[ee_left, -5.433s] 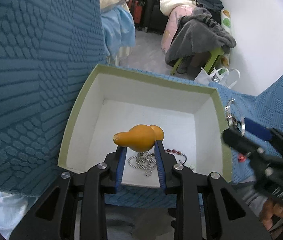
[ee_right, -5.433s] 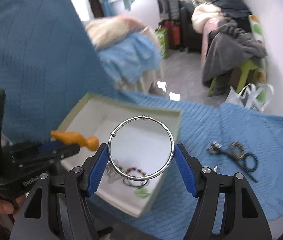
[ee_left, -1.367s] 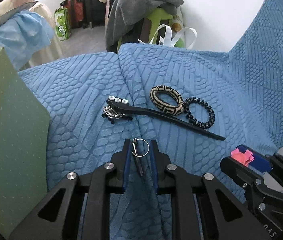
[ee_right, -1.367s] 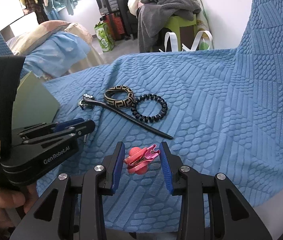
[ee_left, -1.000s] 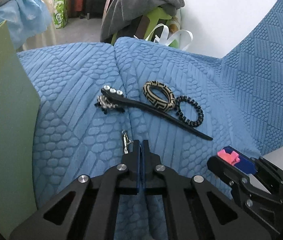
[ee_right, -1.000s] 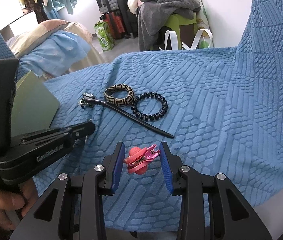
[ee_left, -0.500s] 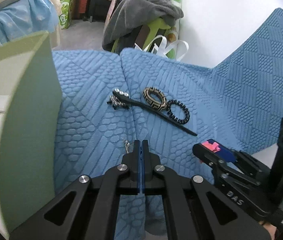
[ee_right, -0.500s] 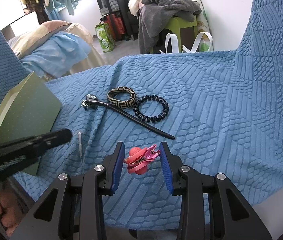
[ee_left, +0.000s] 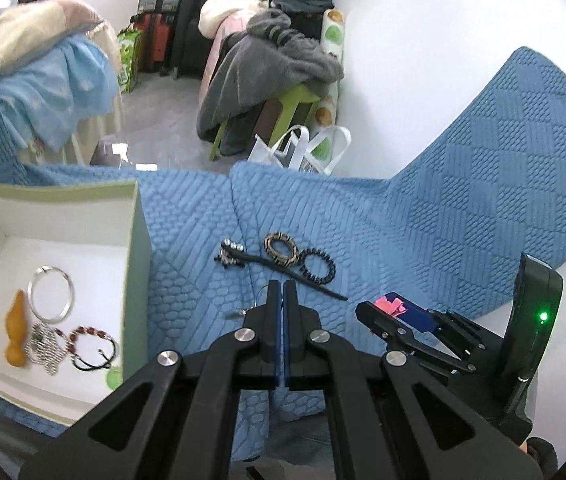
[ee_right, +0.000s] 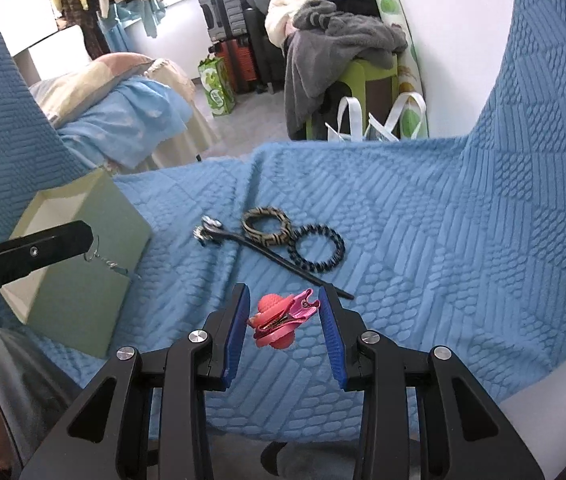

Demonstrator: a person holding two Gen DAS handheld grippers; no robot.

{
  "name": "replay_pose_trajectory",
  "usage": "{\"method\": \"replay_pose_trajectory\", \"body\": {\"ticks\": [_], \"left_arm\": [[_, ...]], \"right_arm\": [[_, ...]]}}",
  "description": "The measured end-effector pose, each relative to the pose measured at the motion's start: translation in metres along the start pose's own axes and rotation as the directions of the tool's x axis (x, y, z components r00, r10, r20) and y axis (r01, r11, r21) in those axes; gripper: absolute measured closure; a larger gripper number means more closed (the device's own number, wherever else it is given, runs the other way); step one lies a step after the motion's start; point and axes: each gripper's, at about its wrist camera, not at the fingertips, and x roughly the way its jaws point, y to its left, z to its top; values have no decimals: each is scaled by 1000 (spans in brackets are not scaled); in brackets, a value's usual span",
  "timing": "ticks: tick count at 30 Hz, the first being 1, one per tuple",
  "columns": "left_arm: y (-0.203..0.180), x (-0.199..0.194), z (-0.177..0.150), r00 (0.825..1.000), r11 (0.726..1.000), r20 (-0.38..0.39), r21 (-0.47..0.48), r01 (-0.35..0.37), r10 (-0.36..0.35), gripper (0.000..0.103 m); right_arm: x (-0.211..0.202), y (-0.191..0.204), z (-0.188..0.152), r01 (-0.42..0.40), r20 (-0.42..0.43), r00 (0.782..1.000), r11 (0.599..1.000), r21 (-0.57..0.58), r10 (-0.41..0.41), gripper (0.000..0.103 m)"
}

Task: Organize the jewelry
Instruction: 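Carry the pink clip and silver pin with both tools over the box, then open both tools to drop the clip and pin into the box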

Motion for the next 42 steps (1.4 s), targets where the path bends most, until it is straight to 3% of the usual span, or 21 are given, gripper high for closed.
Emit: {"method": "replay_pose_trajectory", "body": {"ticks": [14,25,31,42], "left_arm": [[14,-94,50,994,1000,109,-6,-31,31,103],[49,-159,74,977,994,187,20,-105,99,103],[88,-163,66,977,990,162,-7,-139,139,103],[160,-121,28,984,981,-5,-88,-175,176,103]], "right_arm": [[-82,55,80,-19,130,991,996,-90,31,70],[-109,144,123,-89,178,977,980,-177,120,70],[-87,191,119,-138,130,977,966,-220,170,70],[-10,239,79,-189,-78,982,937,-294,173,69]]}}
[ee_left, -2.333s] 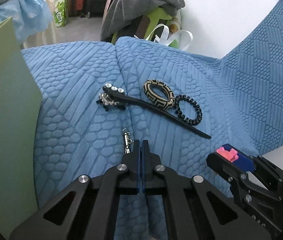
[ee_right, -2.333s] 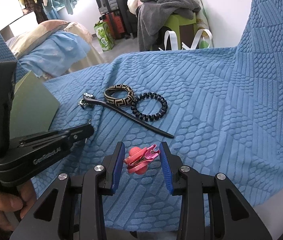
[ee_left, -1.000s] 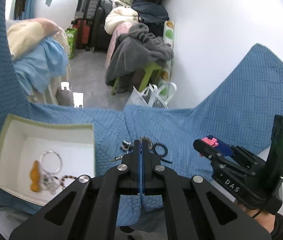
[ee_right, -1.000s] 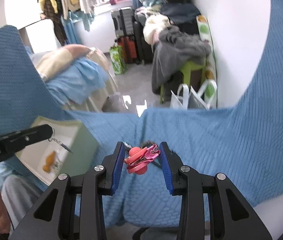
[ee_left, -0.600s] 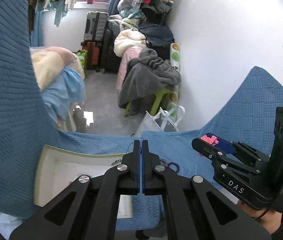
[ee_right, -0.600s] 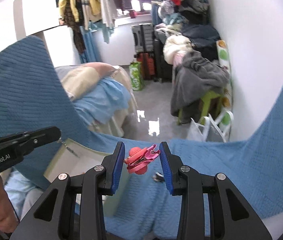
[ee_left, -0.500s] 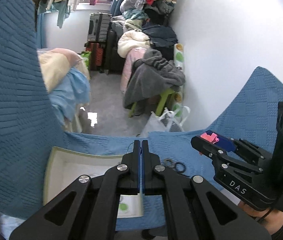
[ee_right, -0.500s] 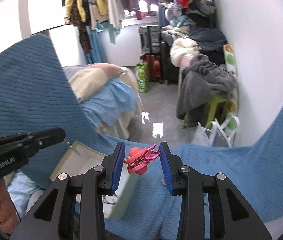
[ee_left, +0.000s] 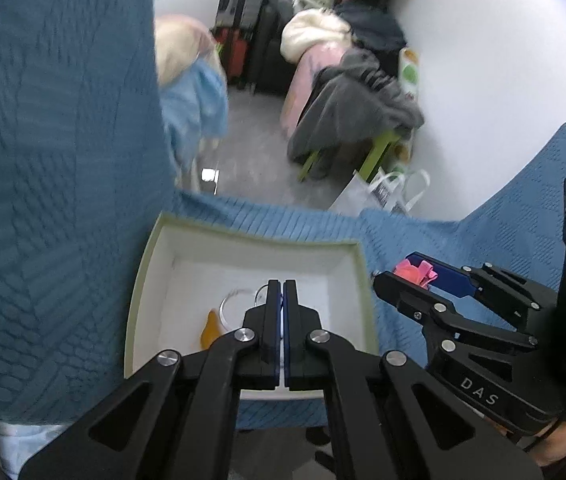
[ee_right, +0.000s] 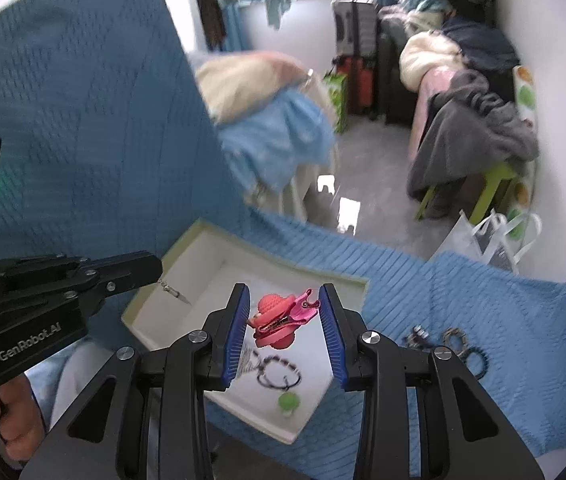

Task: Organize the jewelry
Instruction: 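Open both tools to drop the clip and pin into the box, then move both tools back to the remaining jewelry on the cushion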

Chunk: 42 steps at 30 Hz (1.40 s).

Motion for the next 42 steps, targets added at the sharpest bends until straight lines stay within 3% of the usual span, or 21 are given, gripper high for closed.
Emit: {"method": "replay_pose_trajectory", "body": {"ticks": [9,19,21,22,23,25,27,33,42], "left_arm": [[28,46,-26,992,999,-127,-49,-7,1,103],[35,66,-37,978,998,-207,-56,-16,4,102],[36,64,-37,978,998,-209,-70,4,-18,98],[36,62,-36,978,997,-210,-72,6,-21,85],[35,59,-34,979,997,-203,-73,1,-16,65],[33,50,-31,986,997,-166,-78,5,-18,48],[28,38,-26,990,997,-137,-77,21,-31,48],[12,2,-14,998,999,-62,-51,-17,13,48],[-23,-66,-4,996,999,84,-1,-40,40,48]], "right_arm": [[48,6,-28,-29,-151,988,1000,-3,28,69],[67,8,-41,-67,-224,972,998,2,66,68],[63,7,-39,-73,-210,975,997,6,73,60],[60,7,-37,-76,-204,976,997,6,76,60],[58,6,-35,-79,-199,977,997,6,79,60],[47,5,-31,-82,-178,981,997,1,81,60],[35,3,-26,-83,-149,986,997,-5,81,60],[-23,-2,-11,-71,-25,997,997,-26,70,59],[-96,-8,-4,-33,119,992,999,-38,37,60]]}}
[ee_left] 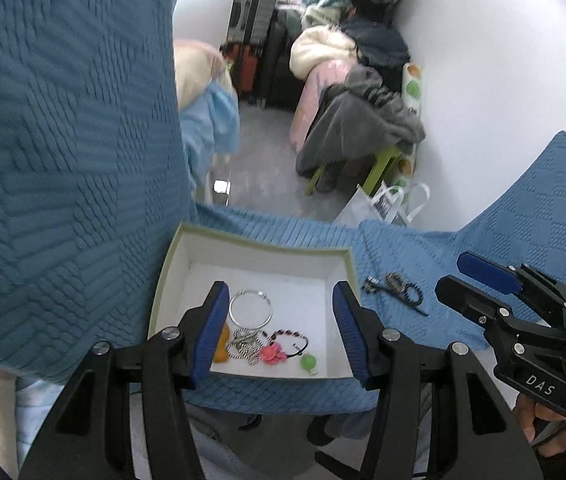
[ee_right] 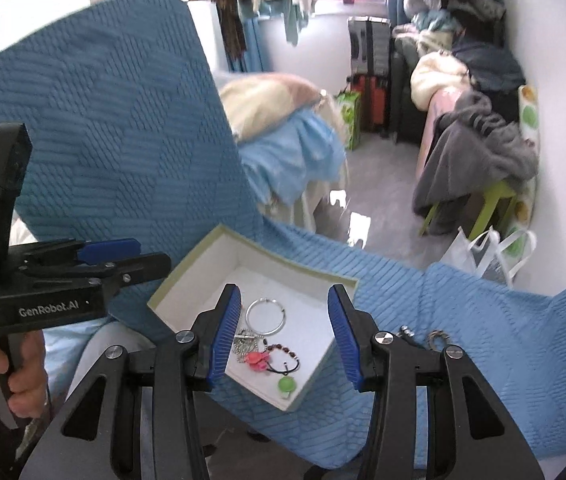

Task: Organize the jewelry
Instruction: 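Move both tools back to the remaining jewelry on the cushion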

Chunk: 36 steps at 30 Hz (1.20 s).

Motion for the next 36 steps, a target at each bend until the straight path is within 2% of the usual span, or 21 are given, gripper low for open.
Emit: {"method": "replay_pose_trajectory", "body": {"ticks": [8,14,27,36], "left_arm": [[-34,-38,-2,995,998,93,55,26,-31,48],[-51,-48,-7,992,996,116,81,43,-52,48],[-91,-58,-35,989,991,128,116,64,-78,48],[-110,-47,-59,990,990,110,118,76,-89,48]], "right_arm": [[-53,-3,-5,43,89,995,999,5,-44,59],[-80,-10,-16,78,128,989,997,18,-80,59],[-114,-27,-61,152,140,977,987,57,-159,59],[-116,-45,-94,185,128,972,979,90,-195,59]]}}
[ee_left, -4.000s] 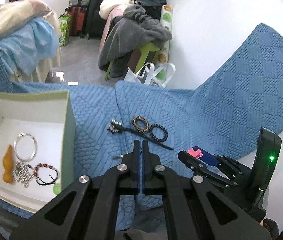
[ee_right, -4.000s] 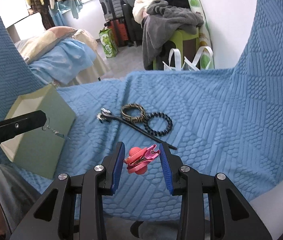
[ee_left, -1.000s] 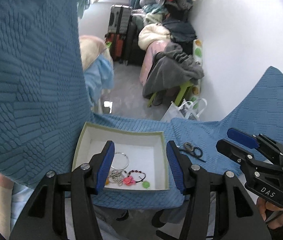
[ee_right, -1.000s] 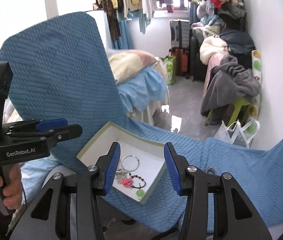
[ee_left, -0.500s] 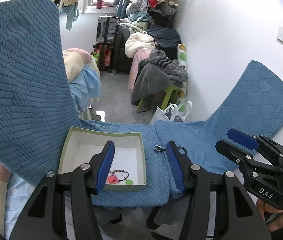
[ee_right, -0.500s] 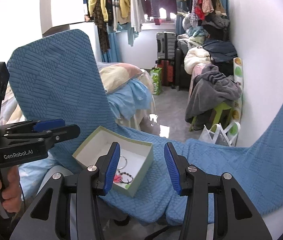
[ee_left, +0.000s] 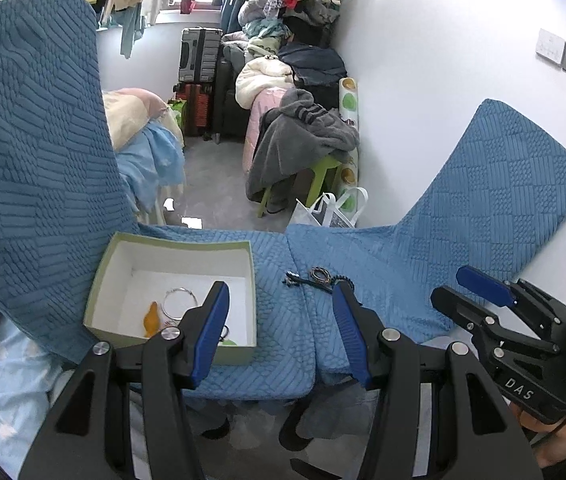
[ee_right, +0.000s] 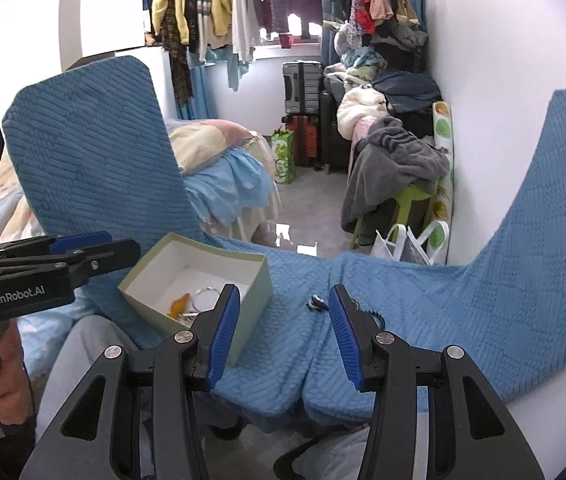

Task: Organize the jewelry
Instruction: 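Move both tools back to the remaining jewelry on the cushion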

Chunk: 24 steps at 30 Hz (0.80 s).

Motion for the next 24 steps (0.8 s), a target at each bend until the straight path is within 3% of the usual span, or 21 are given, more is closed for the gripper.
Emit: {"method": "replay_pose_trajectory", "body": {"ticks": [15,24], "left_arm": [[-17,61,-39,999,1000,-39,-5,27,-27,48],[-33,113,-57,992,997,-106,22,69,-66,48]], "right_arm": [[40,-39,-61,57,-3,998,997,44,-57,59],[71,-70,-101,81,-19,997,991,107,-80,59]]}}
